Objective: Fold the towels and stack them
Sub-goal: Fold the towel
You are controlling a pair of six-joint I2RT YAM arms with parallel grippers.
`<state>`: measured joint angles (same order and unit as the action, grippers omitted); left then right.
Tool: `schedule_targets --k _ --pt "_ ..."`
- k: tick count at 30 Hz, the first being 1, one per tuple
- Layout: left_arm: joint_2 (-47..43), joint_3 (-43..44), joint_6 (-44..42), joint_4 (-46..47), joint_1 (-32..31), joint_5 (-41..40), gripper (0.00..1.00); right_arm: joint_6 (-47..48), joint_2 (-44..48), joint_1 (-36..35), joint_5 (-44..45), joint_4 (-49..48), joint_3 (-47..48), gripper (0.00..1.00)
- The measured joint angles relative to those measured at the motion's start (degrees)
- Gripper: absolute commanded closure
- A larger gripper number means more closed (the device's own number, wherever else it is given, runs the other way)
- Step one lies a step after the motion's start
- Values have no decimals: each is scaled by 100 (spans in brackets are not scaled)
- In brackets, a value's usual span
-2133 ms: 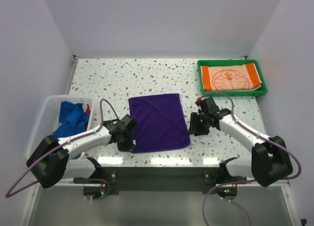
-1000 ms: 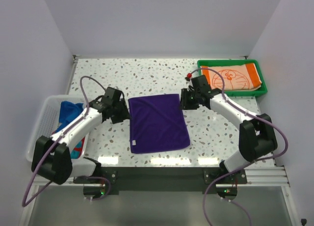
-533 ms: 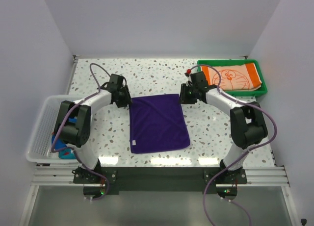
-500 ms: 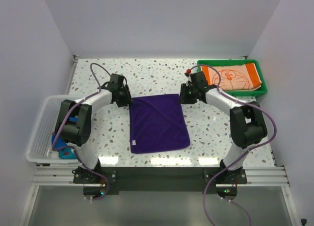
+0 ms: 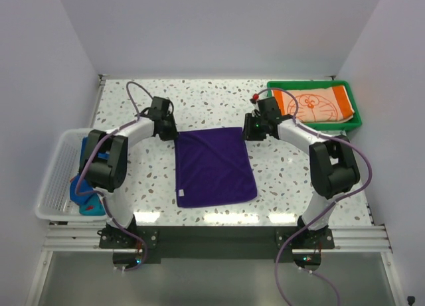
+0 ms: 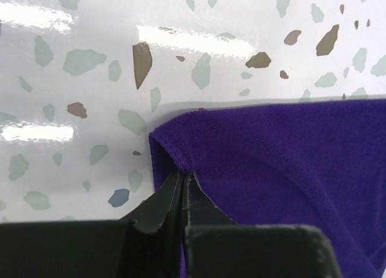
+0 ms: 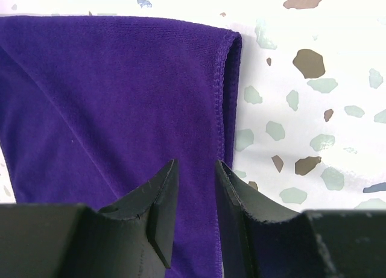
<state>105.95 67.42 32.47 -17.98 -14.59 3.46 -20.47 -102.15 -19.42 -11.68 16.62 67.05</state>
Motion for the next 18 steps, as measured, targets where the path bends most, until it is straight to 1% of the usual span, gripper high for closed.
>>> schedule_targets --k 6,11,13,17,18 --pt "0 341 -339 -466 0 -409 100 24 0 0 -2 -2 0 66" --pt "59 656 -671 -817 0 -675 95 157 -37 0 -2 9 48 66" --pt "160 761 -774 -866 0 -723 89 273 -111 0 0 9 138 66" --pt "337 787 -841 -1023 0 -815 82 533 -326 4 -2 15 378 64" --pt "356 787 -857 -1073 0 -863 76 616 -396 9 -2 15 468 63"
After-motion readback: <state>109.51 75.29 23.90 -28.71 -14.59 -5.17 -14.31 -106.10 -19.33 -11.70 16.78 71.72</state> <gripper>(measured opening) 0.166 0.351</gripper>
